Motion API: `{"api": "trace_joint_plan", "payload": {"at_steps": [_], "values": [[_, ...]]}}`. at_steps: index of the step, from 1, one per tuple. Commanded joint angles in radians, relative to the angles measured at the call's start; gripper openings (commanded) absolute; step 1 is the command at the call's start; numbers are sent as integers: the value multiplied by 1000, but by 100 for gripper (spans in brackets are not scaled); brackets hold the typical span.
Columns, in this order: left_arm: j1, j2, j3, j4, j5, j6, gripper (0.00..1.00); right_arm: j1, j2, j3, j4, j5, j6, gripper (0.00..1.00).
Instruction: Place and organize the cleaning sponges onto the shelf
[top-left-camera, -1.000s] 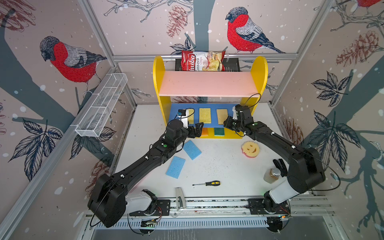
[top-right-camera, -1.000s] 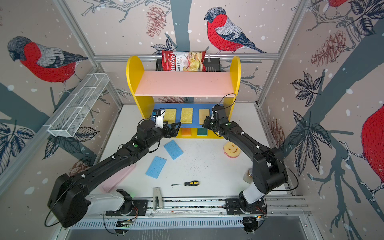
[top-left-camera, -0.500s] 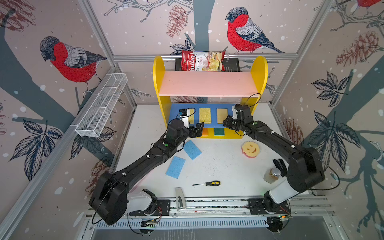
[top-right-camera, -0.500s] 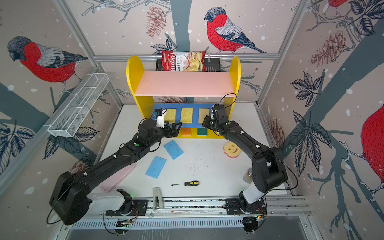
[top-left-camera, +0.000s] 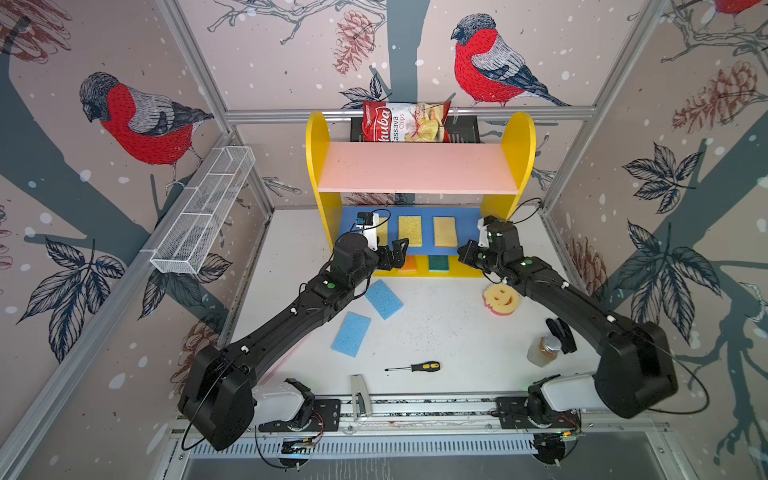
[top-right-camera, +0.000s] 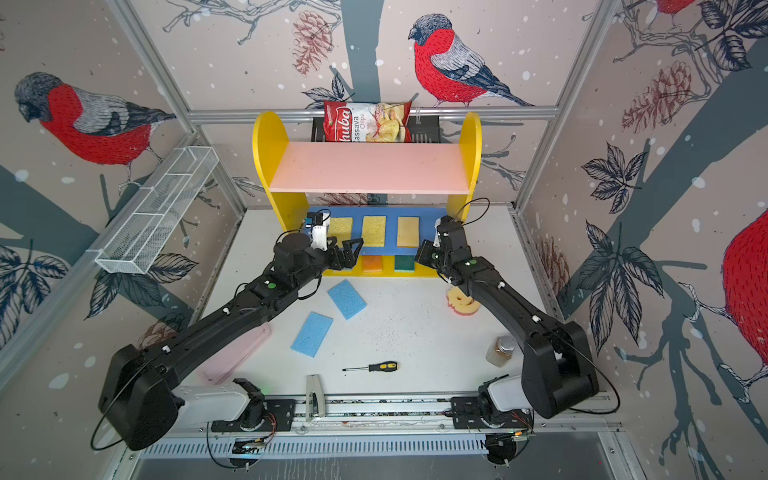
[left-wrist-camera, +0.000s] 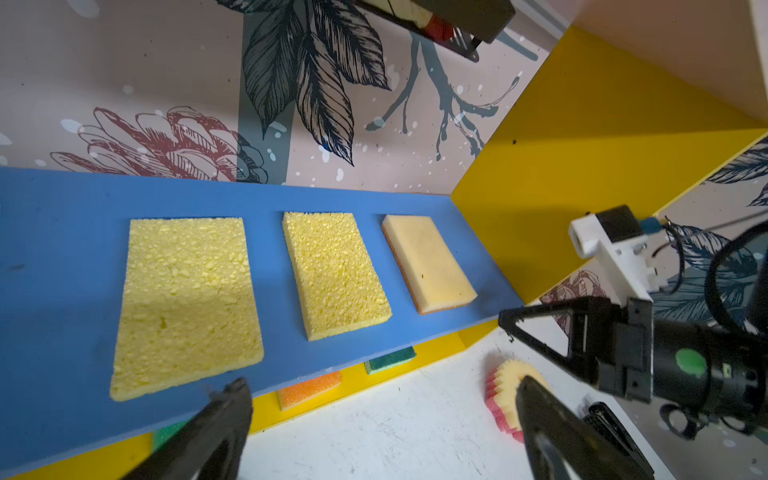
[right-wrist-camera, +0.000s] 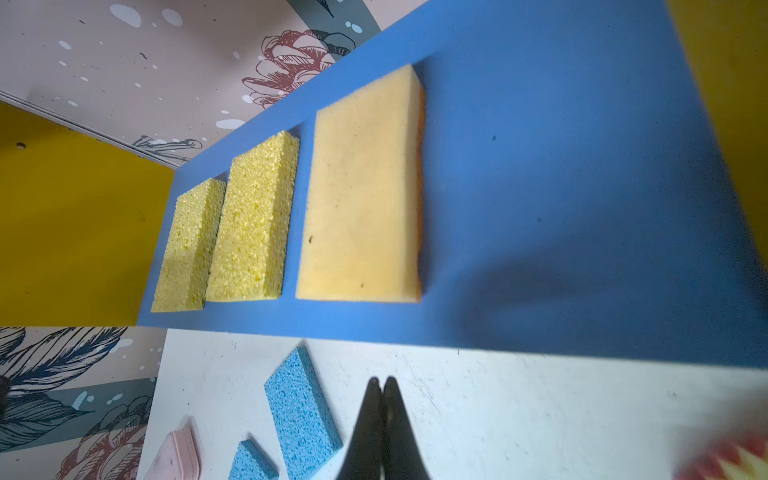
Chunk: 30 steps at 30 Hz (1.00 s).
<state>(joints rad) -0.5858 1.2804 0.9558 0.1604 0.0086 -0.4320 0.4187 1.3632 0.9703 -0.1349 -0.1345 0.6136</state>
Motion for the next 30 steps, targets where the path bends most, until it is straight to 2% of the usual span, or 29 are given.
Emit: {"api": "trace_joint_plan", "payload": {"at_steps": [1, 6, 11, 18, 23, 26, 30], "values": [[1, -14, 18, -58, -74, -48, 97, 0, -75, -74, 84, 63, -24, 5], [1, -30, 18, -139, -132, -107, 97, -2, -213, -200, 106, 124, -53, 8], [1, -34, -1, -210, -162, -174, 97, -20, -278, -285, 103, 155, -87, 14], [-8, -63, -47, -223, -215, -246, 95, -67, -240, -355, 150, 3, -89, 17], [-9, -132, -98, -298, -290, -289, 96, -61, -146, -369, 184, -108, -72, 31], [-9, -195, -161, -349, -344, -333, 96, -18, -121, -384, 222, -113, -54, 37], [-7, -260, -280, -394, -398, -403, 96, 132, -168, -447, 322, -17, -23, 38]]}}
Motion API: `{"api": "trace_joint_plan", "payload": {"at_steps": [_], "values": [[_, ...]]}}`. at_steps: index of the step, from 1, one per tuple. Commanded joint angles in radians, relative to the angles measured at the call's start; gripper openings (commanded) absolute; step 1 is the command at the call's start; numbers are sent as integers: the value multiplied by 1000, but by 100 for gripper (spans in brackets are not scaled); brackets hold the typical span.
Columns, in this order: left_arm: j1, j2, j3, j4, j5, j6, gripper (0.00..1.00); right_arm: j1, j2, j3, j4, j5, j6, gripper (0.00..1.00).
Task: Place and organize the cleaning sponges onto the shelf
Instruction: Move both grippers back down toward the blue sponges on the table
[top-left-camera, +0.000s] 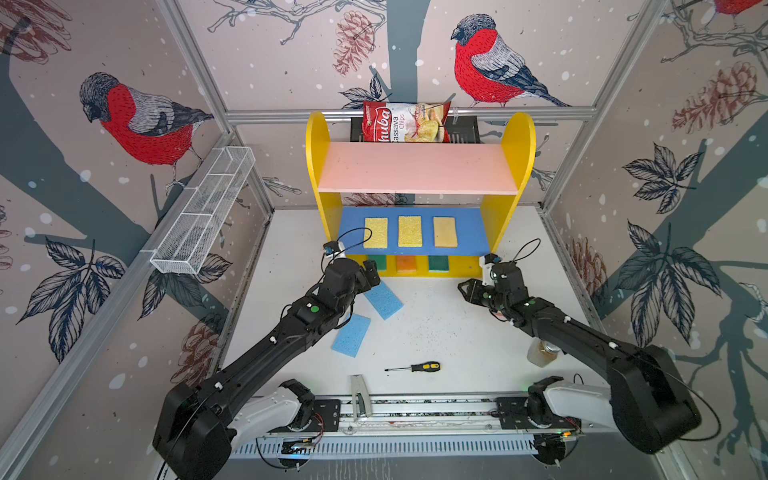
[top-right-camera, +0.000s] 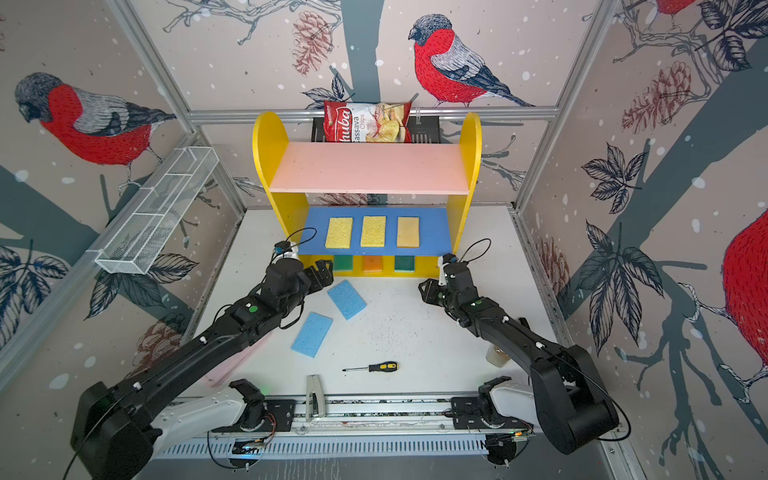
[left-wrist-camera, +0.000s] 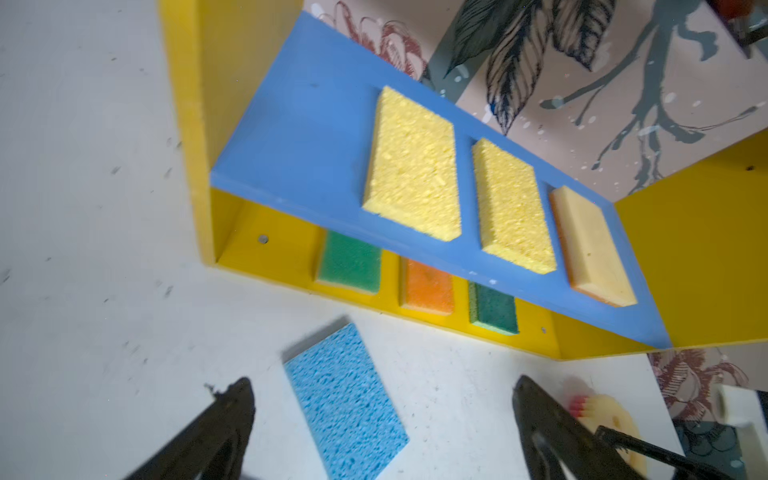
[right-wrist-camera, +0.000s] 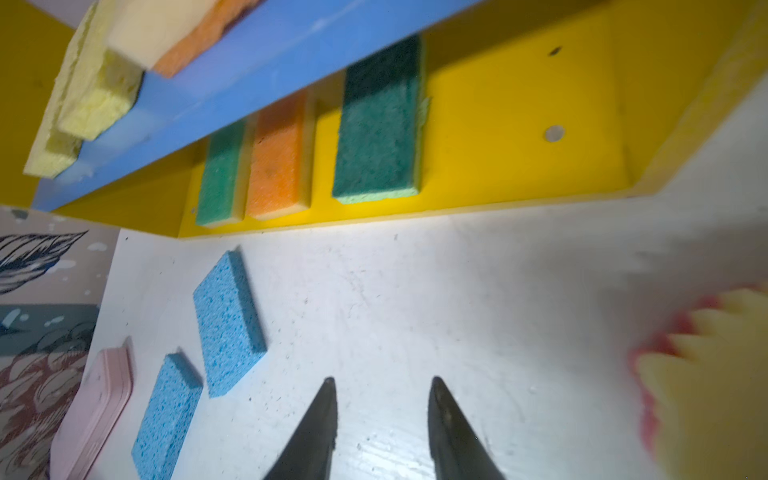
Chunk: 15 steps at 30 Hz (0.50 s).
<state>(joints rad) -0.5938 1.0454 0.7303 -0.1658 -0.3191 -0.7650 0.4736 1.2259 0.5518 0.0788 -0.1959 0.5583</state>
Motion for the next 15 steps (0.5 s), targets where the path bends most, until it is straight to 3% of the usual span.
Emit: {"api": "trace_joint_plan", "payload": {"at_steps": [1, 7, 15], "values": [[1, -31, -80, -77, -81, -88, 96, 118, -42, -39, 128, 75, 32, 40], [12, 16, -197, -30, -38, -169, 97, 343, 22, -24, 191, 211, -29, 61], [15, 144, -243, 28, 18, -272, 96, 528, 316, 79, 241, 248, -118, 65]]}}
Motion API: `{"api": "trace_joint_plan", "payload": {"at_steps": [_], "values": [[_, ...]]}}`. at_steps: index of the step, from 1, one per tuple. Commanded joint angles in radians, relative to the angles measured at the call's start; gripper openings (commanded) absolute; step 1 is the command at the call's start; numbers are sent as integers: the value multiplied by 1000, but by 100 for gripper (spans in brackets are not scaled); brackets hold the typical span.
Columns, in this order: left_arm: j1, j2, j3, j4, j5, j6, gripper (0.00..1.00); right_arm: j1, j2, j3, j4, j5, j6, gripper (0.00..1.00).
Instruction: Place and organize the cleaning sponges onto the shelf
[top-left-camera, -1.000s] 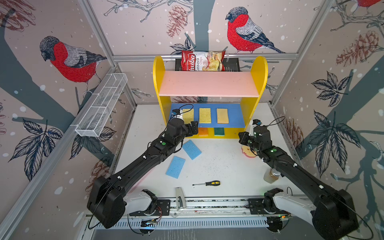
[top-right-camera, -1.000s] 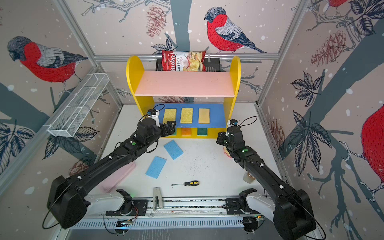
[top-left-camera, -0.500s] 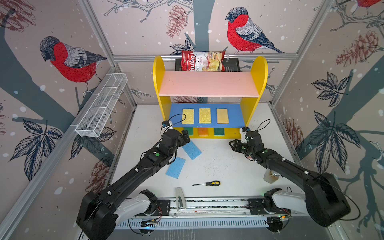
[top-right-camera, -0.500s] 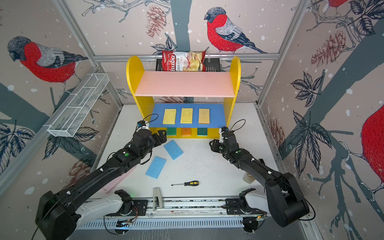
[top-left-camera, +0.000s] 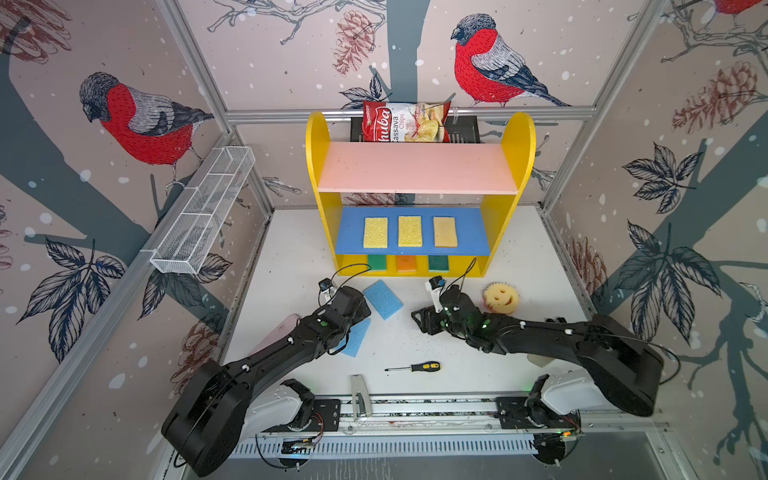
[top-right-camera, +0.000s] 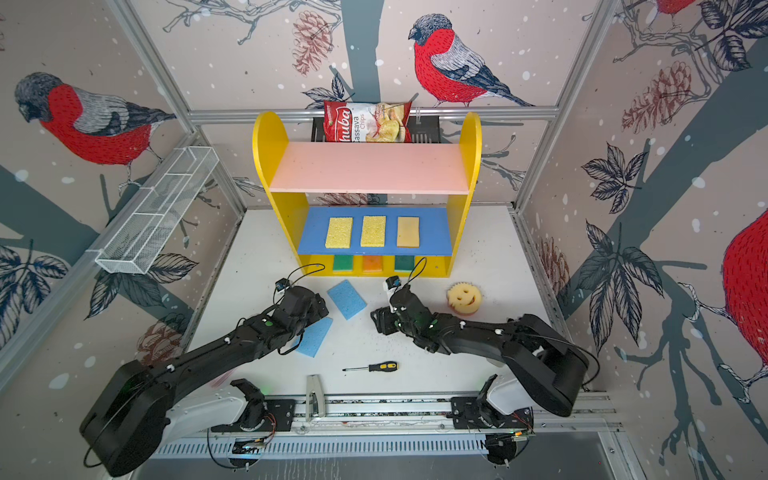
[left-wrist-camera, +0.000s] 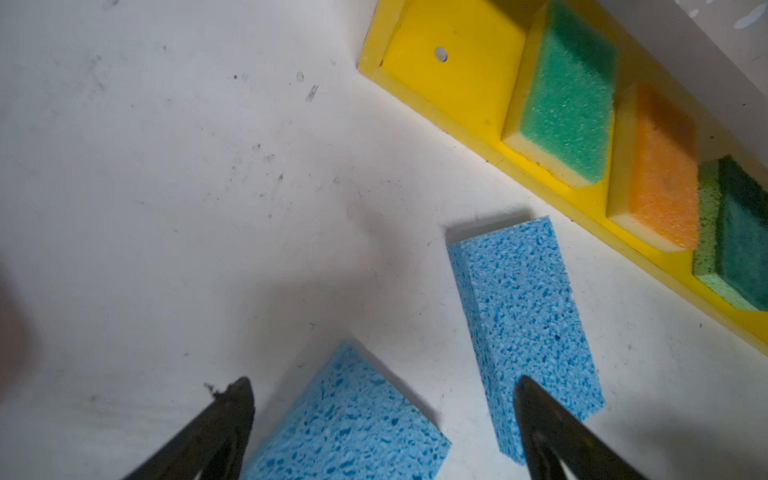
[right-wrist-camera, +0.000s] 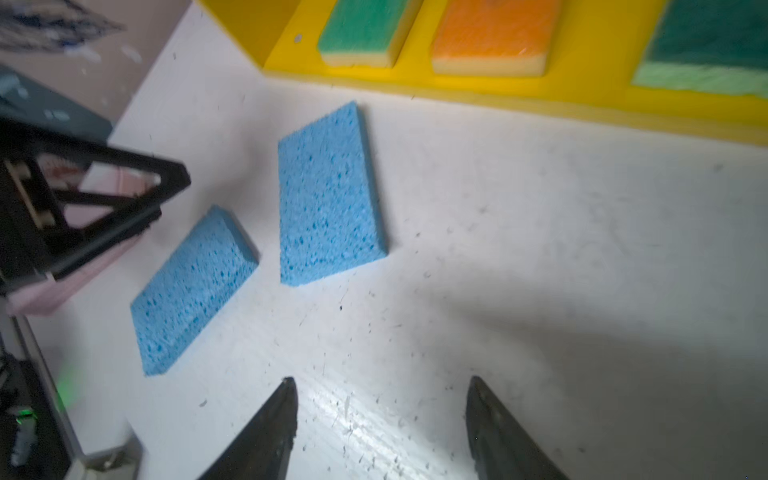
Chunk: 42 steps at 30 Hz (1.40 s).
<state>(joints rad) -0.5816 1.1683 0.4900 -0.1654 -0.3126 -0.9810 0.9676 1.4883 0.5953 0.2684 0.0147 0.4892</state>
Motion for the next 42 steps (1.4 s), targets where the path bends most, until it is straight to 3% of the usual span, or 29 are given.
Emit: {"api": "trace_joint_plan", "payload": {"at_steps": [1, 13, 18, 26, 31, 38, 42], "values": [[2, 32, -3, 28, 9, -67, 96, 49, 73, 50, 50, 35, -51, 66], [2, 196, 20, 103, 46, -19, 96, 40, 127, 112, -4, 88, -30, 74], [3, 179, 16, 94, 24, 11, 96, 28, 146, 137, 12, 64, 23, 74], [3, 28, -55, 11, -24, -17, 97, 89, 203, 215, -31, 69, -14, 74], [2, -142, -164, -40, -2, -85, 97, 95, 263, 264, -36, 32, 1, 74], [2, -352, -341, 73, 90, -65, 97, 95, 333, 326, -63, -15, -11, 74], [3, -383, -405, 110, 108, -93, 96, 92, 336, 331, -61, -15, -10, 74]]}}
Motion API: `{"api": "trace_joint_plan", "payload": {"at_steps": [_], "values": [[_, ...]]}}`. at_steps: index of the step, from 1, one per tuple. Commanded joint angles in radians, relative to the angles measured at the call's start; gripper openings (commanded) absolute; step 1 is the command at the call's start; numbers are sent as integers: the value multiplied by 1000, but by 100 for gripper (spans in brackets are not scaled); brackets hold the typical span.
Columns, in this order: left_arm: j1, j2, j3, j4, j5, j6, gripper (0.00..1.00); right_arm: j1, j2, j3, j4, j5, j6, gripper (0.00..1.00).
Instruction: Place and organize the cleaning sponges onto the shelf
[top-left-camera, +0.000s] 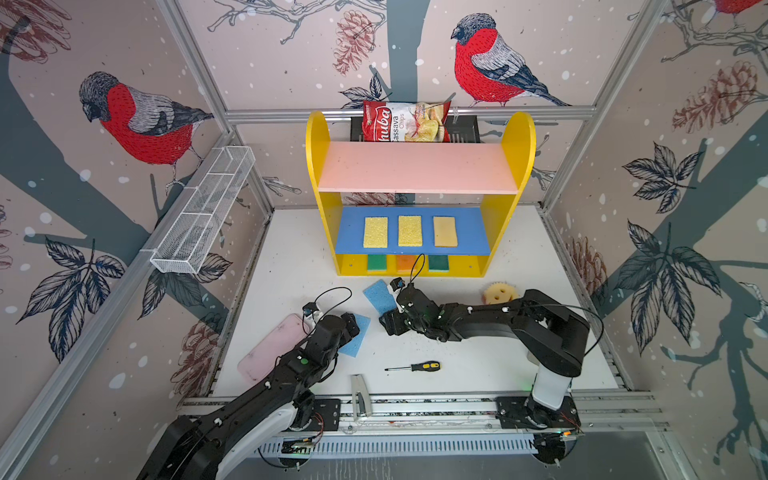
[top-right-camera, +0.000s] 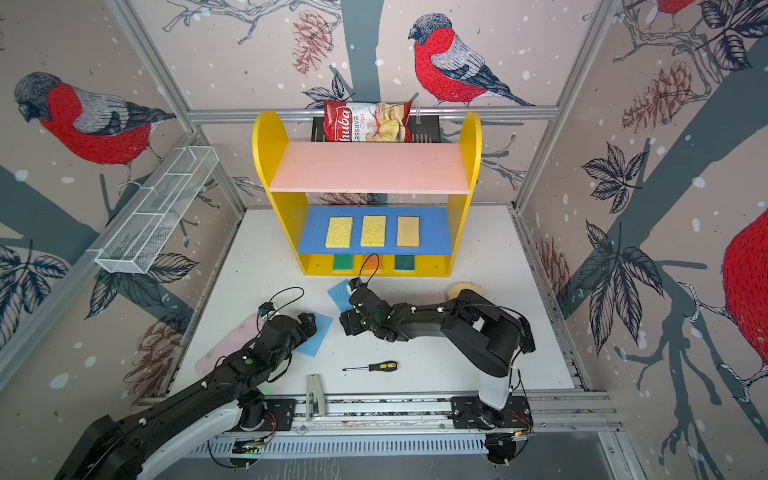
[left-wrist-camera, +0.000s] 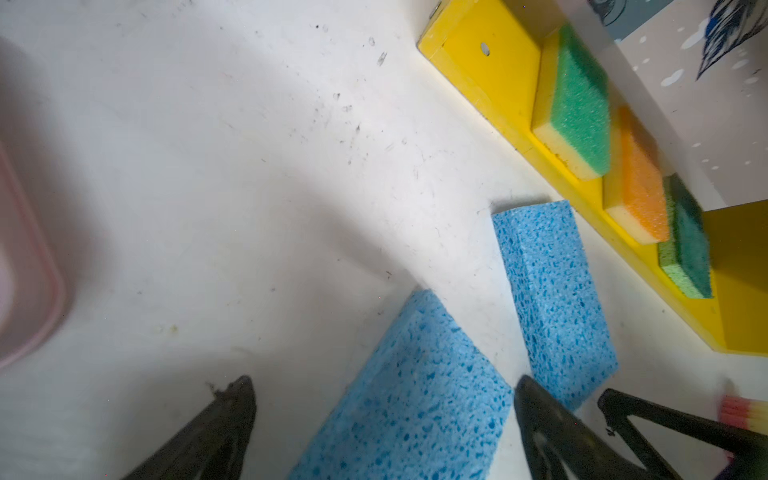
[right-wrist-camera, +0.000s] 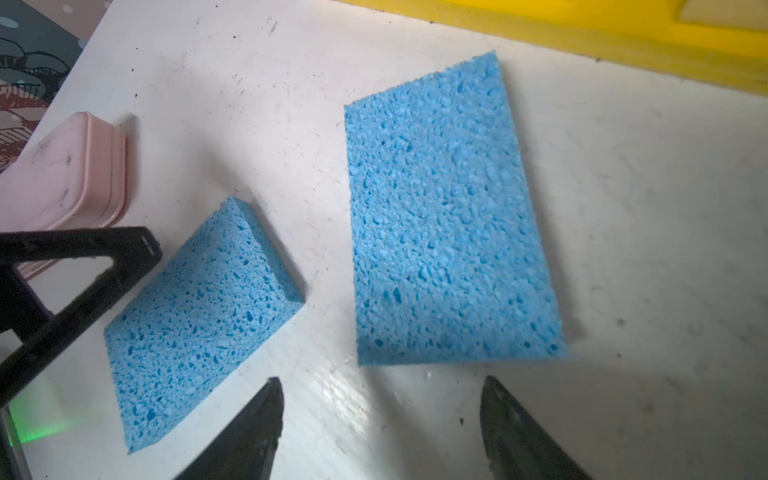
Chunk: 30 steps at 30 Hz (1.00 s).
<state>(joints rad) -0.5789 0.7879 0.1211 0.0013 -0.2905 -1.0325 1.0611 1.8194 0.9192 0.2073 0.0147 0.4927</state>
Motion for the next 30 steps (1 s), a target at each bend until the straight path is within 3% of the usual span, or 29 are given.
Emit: {"api": "trace_joint_plan", "payload": {"at_steps": [1, 6, 9, 11, 14, 15, 23, 30], "values": [[-1, 3, -45, -37, 96, -44, 95, -4, 8, 9, 2, -17, -14, 74], [0, 79, -37, 33, 120, -32, 86, -27, 30, 23, -16, -32, -9, 74], [-1, 110, -24, 36, 119, -21, 75, -42, 22, 10, -12, -36, -6, 74], [0, 113, -24, 45, 122, -27, 61, -49, 16, 3, -9, -36, -2, 74], [0, 97, -26, 46, 121, -41, 26, -60, 11, 3, -8, -43, 0, 74], [0, 88, -22, 41, 118, -40, 20, -61, 8, 3, -8, -43, 0, 74], [-1, 15, 107, -79, 34, 27, 1, -77, -49, -12, -9, -41, 0, 75], [1, -38, 151, -53, -42, 34, 0, -96, -162, -53, 26, -69, -26, 75]]}}
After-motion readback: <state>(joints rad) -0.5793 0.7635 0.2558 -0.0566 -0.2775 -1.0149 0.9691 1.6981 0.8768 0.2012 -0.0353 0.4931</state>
